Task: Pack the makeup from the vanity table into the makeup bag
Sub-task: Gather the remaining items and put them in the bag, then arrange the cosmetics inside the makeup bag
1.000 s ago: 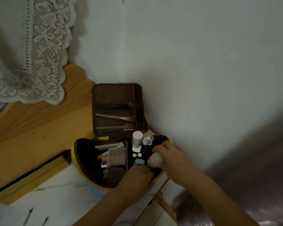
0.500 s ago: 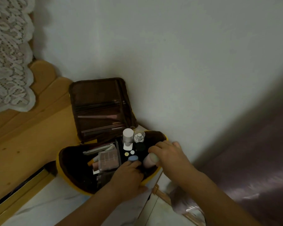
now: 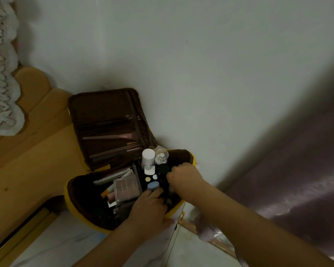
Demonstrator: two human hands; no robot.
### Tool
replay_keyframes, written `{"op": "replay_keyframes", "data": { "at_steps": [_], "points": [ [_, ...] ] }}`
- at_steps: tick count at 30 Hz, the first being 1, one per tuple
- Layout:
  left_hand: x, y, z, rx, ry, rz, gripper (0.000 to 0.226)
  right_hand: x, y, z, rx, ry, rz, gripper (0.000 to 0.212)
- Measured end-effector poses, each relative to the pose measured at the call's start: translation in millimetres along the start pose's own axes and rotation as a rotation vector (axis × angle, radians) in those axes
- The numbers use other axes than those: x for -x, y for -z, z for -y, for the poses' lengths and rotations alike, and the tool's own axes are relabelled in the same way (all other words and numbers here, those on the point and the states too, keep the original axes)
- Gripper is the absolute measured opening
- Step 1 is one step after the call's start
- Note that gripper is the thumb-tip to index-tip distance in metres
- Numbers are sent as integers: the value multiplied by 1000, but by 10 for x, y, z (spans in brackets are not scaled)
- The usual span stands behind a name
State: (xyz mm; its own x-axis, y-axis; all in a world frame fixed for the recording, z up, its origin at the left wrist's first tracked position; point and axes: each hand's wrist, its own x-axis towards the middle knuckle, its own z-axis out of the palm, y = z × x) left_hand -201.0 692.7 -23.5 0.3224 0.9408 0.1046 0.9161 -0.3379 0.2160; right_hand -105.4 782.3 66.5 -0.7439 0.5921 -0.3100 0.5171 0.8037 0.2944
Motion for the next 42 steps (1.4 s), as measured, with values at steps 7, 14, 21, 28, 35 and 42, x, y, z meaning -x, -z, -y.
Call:
{"op": "replay_keyframes", "data": {
  "at_steps": [7,14,21,28,35,42],
  "points": [
    [19,18,-22,15,17,-49,47,-37,-193,99,-55,-143,-187,32],
    [18,-7,-44,52,50,-35,49,-40,-370,183,-82,-202,-331,44],
    [58,79,-50,73,21,-54,49,-50,-396,164,-141,-158,-292,41],
    [251,302,-90,102,71,-167,24,-92,-450,96,-226,-145,-359,96],
    [476,449,-66,-33,312,-181,20,79,-155,-9,-99,22,-365,51],
    [713,513,-214,-2,539,-266,27,530,-95,66,-601,167,-248,28]
  ]
}}
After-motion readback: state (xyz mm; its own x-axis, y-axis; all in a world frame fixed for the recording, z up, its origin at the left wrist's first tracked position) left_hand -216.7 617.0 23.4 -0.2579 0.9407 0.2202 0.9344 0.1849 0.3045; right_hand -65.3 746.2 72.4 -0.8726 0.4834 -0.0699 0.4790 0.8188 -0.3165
